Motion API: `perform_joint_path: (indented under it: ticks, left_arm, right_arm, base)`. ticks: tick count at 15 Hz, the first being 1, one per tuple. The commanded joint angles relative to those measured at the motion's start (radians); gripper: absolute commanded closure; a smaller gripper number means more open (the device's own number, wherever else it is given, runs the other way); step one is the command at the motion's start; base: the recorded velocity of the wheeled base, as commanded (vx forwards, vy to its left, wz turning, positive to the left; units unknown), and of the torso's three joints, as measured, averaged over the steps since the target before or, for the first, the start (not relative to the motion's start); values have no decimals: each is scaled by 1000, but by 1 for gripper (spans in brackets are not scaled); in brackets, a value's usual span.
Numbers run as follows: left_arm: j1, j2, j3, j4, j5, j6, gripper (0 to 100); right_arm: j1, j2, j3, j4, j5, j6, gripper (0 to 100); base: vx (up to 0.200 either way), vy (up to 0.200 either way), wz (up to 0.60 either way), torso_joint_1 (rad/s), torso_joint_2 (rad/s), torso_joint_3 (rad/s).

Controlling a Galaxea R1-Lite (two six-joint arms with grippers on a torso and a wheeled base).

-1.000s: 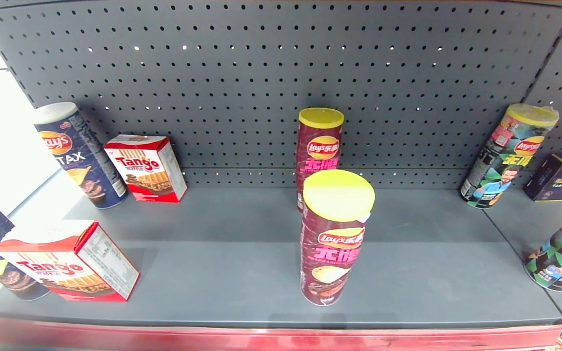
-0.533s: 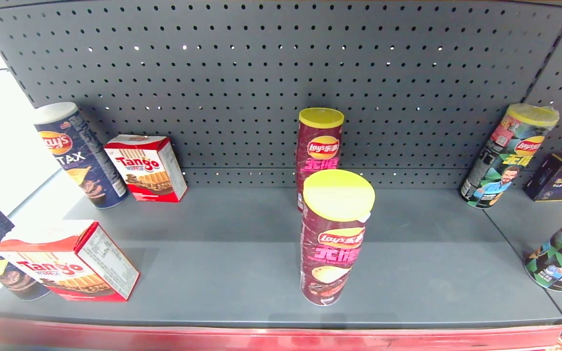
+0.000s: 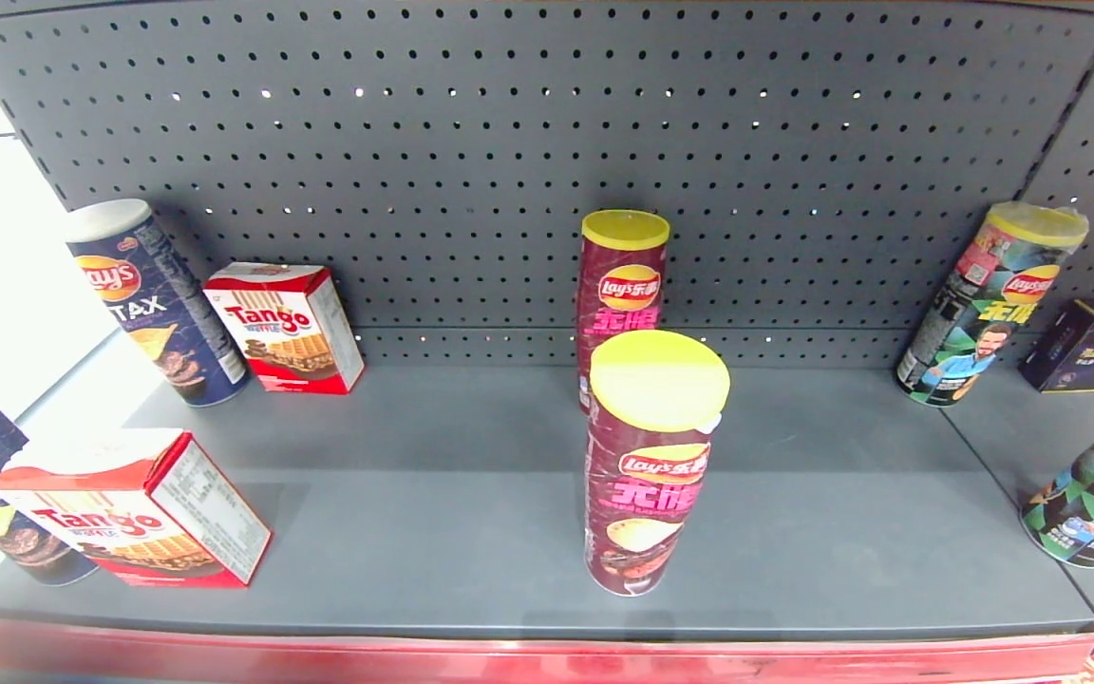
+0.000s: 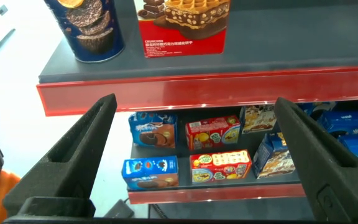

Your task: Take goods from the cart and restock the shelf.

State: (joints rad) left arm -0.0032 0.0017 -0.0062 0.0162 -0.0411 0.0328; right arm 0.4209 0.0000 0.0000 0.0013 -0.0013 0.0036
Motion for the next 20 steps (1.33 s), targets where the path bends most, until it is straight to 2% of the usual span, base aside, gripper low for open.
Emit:
perform_joint_path:
  ticks: [1,3,5,6,7,8,20]
  left_arm:
    - [0,1,-1,1,-2,1,0]
    - [0,1,-1,1,0,1,0]
    - [2,1,-1,-1,0,1,0]
    - [0,1,-1,1,0,1,0]
    - [0,1,0,-1,0,1,0]
    - [0,1,0,-1,1,-4,0]
    - [0,1,3,-9,3,-10,0]
  right_arm:
    - [-128,103,-2,2,0,-1,0]
    - [-300,112,0,0,0,3,0]
    - [-323,112,-2,0,0,1,0]
    - [-412,94,-2,2,-2,1,0]
    - [-462,55,0,0,0,4,0]
    - [-415,14,0,-1,0,3,0]
    - [-419,3,0,0,3,-2,0]
  base:
    - [0,0,0,0,0,0]
    - [0,0,0,0,0,0]
    - [0,0,0,0,0,0]
    - [0,0,0,0,0,0]
    - [0,0,0,0,0,0]
    - [0,0,0,0,0,0]
    - [0,0,0,0,0,0]
